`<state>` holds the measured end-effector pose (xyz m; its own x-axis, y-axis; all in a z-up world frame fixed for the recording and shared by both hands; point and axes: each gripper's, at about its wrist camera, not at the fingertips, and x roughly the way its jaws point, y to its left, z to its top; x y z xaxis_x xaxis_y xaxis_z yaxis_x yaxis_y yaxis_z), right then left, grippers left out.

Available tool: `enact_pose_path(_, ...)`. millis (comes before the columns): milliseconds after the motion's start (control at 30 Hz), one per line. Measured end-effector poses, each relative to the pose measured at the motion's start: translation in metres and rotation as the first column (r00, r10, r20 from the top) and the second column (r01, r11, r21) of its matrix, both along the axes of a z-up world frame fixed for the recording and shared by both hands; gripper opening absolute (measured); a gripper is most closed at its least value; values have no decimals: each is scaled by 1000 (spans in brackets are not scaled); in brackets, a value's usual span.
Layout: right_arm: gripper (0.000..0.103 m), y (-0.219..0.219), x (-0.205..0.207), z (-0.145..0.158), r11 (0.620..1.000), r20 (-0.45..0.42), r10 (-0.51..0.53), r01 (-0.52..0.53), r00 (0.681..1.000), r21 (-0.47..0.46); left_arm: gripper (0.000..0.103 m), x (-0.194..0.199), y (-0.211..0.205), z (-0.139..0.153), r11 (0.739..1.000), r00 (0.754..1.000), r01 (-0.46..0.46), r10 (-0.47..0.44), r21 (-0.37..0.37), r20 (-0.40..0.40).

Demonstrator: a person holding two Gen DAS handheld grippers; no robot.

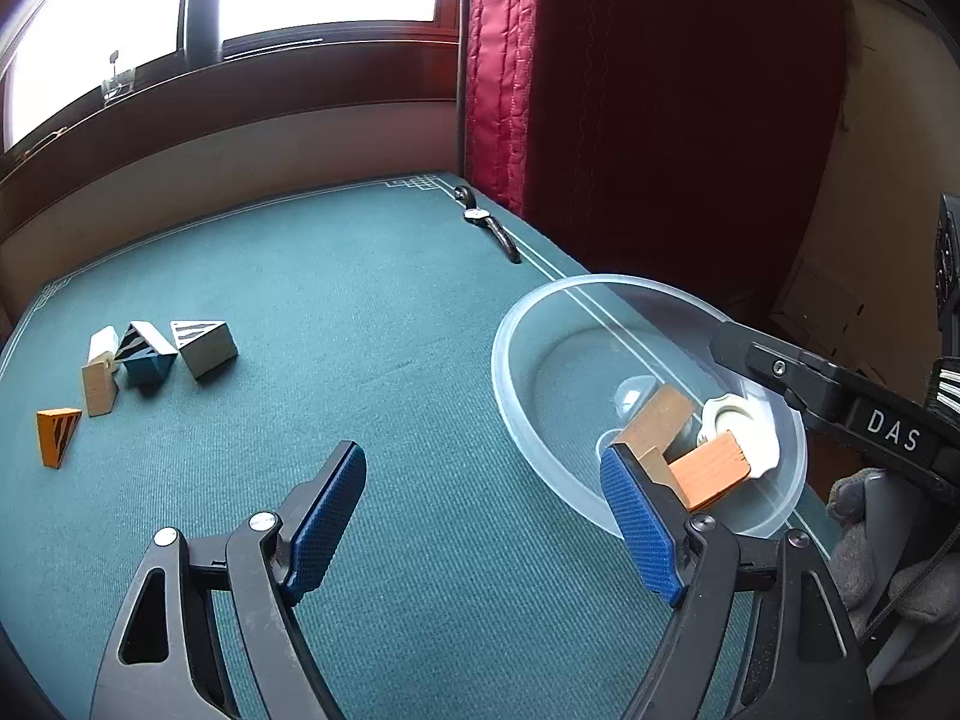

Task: Organize rigid objects
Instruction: 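Withdraw the left gripper from the bowl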

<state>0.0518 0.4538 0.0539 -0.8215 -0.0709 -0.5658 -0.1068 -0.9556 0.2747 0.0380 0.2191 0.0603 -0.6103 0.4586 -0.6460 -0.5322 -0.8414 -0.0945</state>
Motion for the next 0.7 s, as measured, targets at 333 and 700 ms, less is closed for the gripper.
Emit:
enact_pose_path(333, 102, -8, -2, -5, 1000, 21, 25, -25, 999, -14, 83, -8, -22, -6, 997, 997, -71, 70, 15, 34)
enact_pose_path(700, 102, -21, -2, -8, 998, 26, 69, -68, 997, -11, 83, -18, -50, -13, 988, 987, -150, 149, 20, 64)
